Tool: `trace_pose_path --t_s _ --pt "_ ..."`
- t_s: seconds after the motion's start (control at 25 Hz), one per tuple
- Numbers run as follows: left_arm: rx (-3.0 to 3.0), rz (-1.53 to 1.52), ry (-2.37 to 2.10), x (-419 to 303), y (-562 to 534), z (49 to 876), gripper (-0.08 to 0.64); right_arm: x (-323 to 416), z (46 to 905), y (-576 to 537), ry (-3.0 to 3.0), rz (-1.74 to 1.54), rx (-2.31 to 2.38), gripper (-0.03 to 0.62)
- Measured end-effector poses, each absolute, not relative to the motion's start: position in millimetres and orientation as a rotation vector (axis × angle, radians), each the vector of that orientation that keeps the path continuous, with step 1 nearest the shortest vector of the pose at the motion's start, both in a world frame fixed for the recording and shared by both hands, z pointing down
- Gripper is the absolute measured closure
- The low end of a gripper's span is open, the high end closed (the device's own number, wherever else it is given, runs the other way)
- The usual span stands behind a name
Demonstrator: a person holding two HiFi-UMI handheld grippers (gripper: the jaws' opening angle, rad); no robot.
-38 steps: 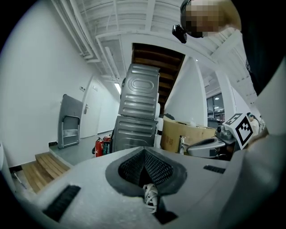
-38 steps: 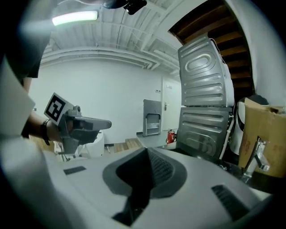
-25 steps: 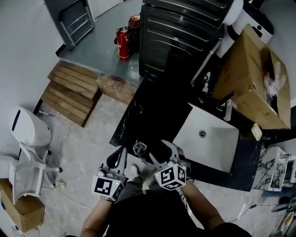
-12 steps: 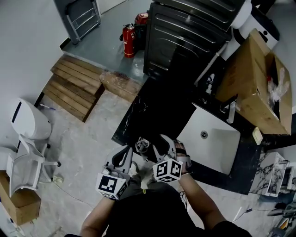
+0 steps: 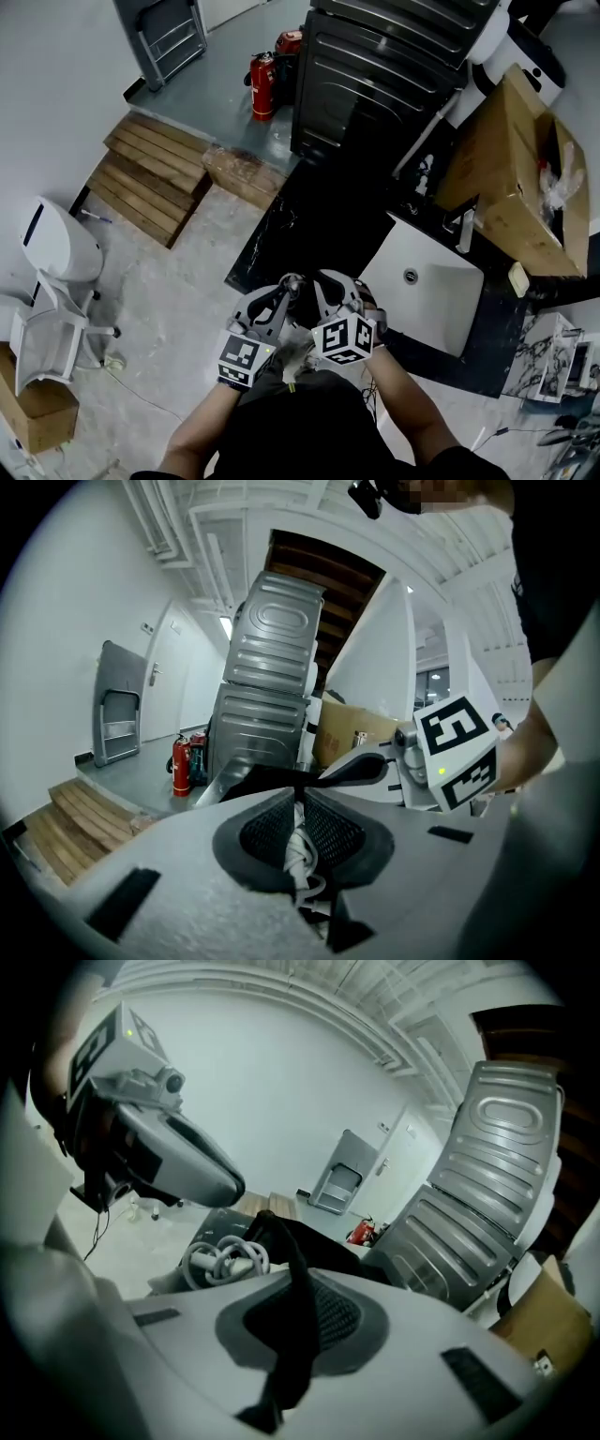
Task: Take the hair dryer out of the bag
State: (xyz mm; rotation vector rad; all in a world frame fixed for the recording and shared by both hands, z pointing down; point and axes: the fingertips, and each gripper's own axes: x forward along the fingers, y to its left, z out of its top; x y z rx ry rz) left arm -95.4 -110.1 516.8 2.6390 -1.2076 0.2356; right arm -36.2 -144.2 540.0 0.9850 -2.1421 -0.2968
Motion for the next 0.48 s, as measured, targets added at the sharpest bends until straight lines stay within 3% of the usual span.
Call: trace_pose_path --t_s 0.2,0.28,0.48 --pt "2.658 0.346 -1.181 -77 -123 532 0.527 -38 530 -144 -2.168 -0.284 0.998 0.577" --pt "2.638 0.404 -1.157 -70 -128 542 0.428 -38 524 -147 -2.181 -0.278 1.011 0.577" --pt "2.564 0.521 -1.171 -60 -141 564 0.418 -36 511 -152 -2.211 -0.263 1.040 0.577"
